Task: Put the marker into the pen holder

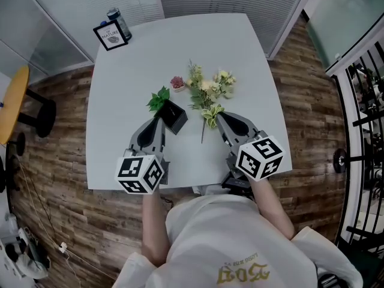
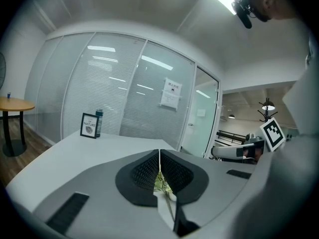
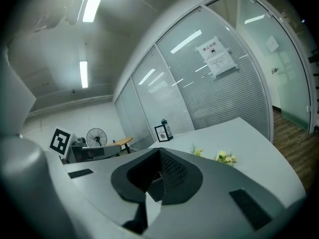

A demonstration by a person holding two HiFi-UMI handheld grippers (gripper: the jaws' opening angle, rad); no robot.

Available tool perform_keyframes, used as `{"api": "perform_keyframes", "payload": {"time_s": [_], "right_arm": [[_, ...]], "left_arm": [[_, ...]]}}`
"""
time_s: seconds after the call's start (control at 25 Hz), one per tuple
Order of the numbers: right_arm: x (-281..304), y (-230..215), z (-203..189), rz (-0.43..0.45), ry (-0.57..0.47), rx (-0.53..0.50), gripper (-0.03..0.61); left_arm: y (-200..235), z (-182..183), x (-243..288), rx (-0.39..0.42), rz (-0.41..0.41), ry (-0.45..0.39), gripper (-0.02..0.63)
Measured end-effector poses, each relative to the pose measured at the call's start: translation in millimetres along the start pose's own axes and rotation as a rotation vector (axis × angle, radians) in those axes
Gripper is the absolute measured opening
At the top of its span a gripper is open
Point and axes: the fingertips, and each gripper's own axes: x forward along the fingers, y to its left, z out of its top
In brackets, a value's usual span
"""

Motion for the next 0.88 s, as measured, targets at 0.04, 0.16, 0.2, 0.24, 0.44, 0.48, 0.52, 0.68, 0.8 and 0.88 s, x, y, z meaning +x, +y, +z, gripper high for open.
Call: {"api": "perform_keyframes", "payload": {"time_s": [0.04, 0.16, 0.2, 0.24, 0.44, 0.48, 0.52, 0.68, 0.8, 0.88], "right_arm": [[-3, 2, 0, 0.002, -0.003, -0.003, 0.017], [-8, 7, 1, 0.006, -0.010, -0.010, 0.017], [-9, 8, 1, 0.007, -0.012, -0.011, 0.017], [-10, 10, 0, 0.008, -0.013, -0.012, 0.017], [-15, 17, 0, 0.014, -0.021, -0.015, 0.017], [-15, 18, -1, 0.015, -0.021, -0.016, 0.017], [-15, 19, -1, 0.016, -0.021, -0.018, 0.017], [-16, 20, -1, 0.017, -0.022, -0.025, 0.017], [-16, 20, -1, 0.016, -0.022, -0.023, 0.017], [-16, 21, -1, 0.016, -0.021, -0.022, 0.017]], "left_arm": [[-3, 1, -2, -0.001, -0.003, -0.004, 0.018], [-7, 1, -8, -0.001, -0.007, -0.013, 0.017], [-8, 1, -10, -0.001, -0.007, -0.014, 0.017], [-8, 0, -12, -0.002, -0.007, -0.015, 0.017], [-11, 0, -19, 0.002, -0.011, -0.021, 0.015], [-11, 0, -20, 0.003, -0.012, -0.022, 0.015], [-11, 1, -21, 0.003, -0.013, -0.022, 0.015], [-12, 1, -22, 0.004, -0.018, -0.024, 0.015], [-13, 1, -21, 0.006, -0.023, -0.023, 0.015], [-14, 1, -22, 0.006, -0.026, -0.022, 0.015]]}}
